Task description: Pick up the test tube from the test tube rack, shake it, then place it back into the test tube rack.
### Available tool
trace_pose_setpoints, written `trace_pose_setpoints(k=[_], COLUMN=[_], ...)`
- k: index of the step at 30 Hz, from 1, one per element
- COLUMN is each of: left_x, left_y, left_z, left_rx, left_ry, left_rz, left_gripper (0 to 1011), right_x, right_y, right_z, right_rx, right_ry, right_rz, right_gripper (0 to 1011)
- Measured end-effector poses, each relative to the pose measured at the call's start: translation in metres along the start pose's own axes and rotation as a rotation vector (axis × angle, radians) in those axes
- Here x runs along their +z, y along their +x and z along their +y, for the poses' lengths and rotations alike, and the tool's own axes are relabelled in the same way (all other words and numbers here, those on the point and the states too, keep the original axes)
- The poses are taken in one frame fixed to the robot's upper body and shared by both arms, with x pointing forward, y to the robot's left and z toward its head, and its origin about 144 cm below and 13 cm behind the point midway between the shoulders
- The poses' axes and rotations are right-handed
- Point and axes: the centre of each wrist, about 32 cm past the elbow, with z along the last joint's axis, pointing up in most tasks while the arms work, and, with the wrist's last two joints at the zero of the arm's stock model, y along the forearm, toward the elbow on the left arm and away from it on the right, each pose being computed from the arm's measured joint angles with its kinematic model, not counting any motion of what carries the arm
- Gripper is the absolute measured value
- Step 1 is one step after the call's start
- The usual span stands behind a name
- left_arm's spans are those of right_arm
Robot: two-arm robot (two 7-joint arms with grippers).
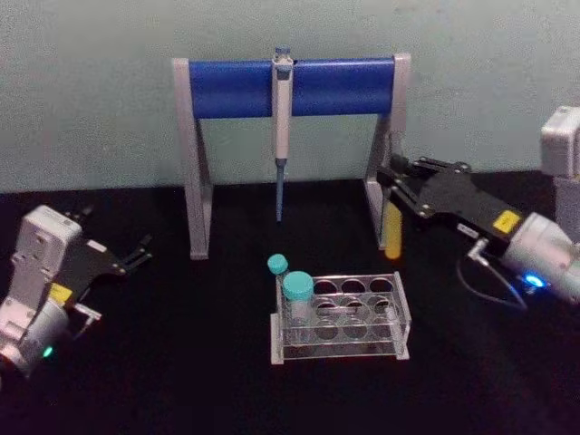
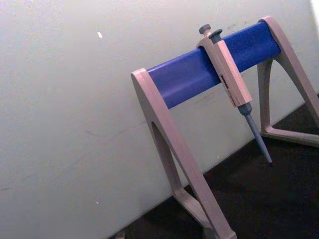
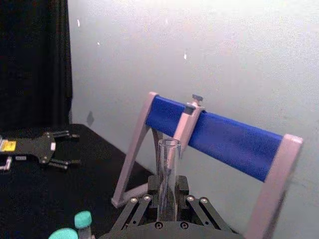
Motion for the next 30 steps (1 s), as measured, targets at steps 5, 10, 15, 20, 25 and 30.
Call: trace_pose_setpoints(k=[5,10,15,20,25,30], left_x=[0.0,0.0,0.0,0.0,0.0,0.0], left_y=[0.0,0.0,0.0,0.0,0.0,0.0], left_z=[0.0,0.0,0.0,0.0,0.0,0.0], left_rx=[0.0,0.0,0.0,0.0,0.0,0.0], left_ry=[0.0,0.0,0.0,0.0,0.0,0.0], left_rz=[0.0,0.0,0.0,0.0,0.0,0.0], left_gripper=[1001,1001,1001,1001,1001,1001], right_x=[-0.004,-0.008,-0.012,-0.015,-0.016,-0.015], right_y=[0.001,0.0,-0.003,-0.005,-0.008,-0.009], right_z=[0.014,0.022,0.026,0.02,0.005,-0.013], right_rx=[0.026,0.074,0.142,0.206,0.246,0.251], right_ry=[0.026,0.066,0.107,0.125,0.115,0.088], right_rz=[0.014,0.055,0.119,0.167,0.19,0.19], right_gripper=[232,232,232,232,232,232])
